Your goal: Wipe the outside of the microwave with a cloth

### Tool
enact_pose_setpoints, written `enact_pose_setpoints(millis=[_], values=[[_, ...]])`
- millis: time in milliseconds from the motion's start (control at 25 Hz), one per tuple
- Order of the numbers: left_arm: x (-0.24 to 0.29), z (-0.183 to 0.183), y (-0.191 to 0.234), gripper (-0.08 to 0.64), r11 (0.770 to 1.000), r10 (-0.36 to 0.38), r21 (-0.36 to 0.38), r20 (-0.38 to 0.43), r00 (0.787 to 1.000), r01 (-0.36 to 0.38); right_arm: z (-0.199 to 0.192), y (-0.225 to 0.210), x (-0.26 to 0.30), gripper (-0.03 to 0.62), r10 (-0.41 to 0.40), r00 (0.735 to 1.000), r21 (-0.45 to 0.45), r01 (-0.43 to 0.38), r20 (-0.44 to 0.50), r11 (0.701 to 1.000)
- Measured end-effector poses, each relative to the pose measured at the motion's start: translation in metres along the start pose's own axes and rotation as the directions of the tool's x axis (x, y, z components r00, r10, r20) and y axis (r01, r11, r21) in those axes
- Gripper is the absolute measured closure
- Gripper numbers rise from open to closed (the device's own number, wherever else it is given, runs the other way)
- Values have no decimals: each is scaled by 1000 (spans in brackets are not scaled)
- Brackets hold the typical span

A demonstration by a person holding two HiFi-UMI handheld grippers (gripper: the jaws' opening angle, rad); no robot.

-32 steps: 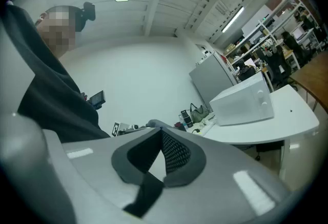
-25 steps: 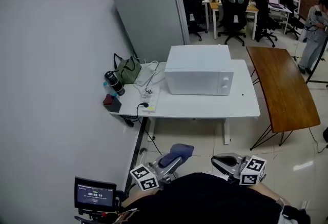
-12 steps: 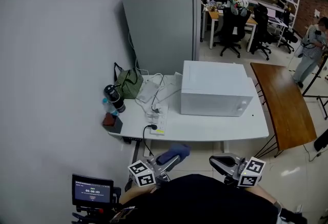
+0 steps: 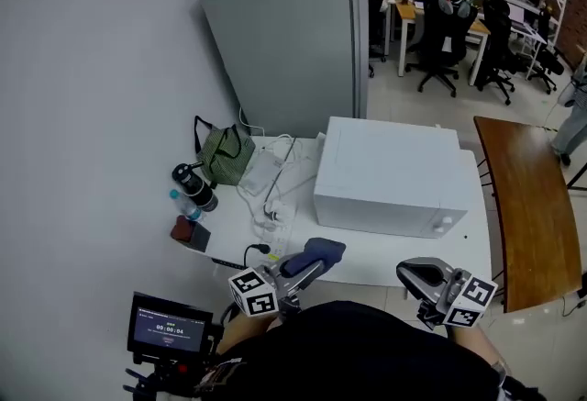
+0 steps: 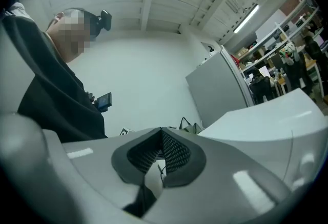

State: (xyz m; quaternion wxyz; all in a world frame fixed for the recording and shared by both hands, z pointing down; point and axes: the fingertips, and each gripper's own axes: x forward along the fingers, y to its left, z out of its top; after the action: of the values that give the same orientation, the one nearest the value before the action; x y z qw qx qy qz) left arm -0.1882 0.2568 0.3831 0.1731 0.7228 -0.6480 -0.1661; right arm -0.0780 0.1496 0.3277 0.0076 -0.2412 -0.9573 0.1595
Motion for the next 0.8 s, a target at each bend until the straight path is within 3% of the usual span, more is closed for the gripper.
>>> enact_pose_setpoints(millis=[240, 400, 600, 800], values=[[32, 72, 54, 500, 989, 118, 81, 61, 991, -123, 70, -90, 17, 588, 61, 997, -91, -57, 41, 994], [25, 122, 120, 502, 973, 188, 115, 118, 975, -202, 84, -120, 35, 588, 30, 999, -82, -27, 37, 996], [52, 154, 218, 502, 981, 98, 157, 120, 988, -117, 88, -135, 70, 588, -133, 990, -111, 127, -48, 986], [97, 163, 318, 502, 988, 28, 150, 27, 999, -31, 78, -132, 99, 588, -293, 953, -83, 287, -70, 954]])
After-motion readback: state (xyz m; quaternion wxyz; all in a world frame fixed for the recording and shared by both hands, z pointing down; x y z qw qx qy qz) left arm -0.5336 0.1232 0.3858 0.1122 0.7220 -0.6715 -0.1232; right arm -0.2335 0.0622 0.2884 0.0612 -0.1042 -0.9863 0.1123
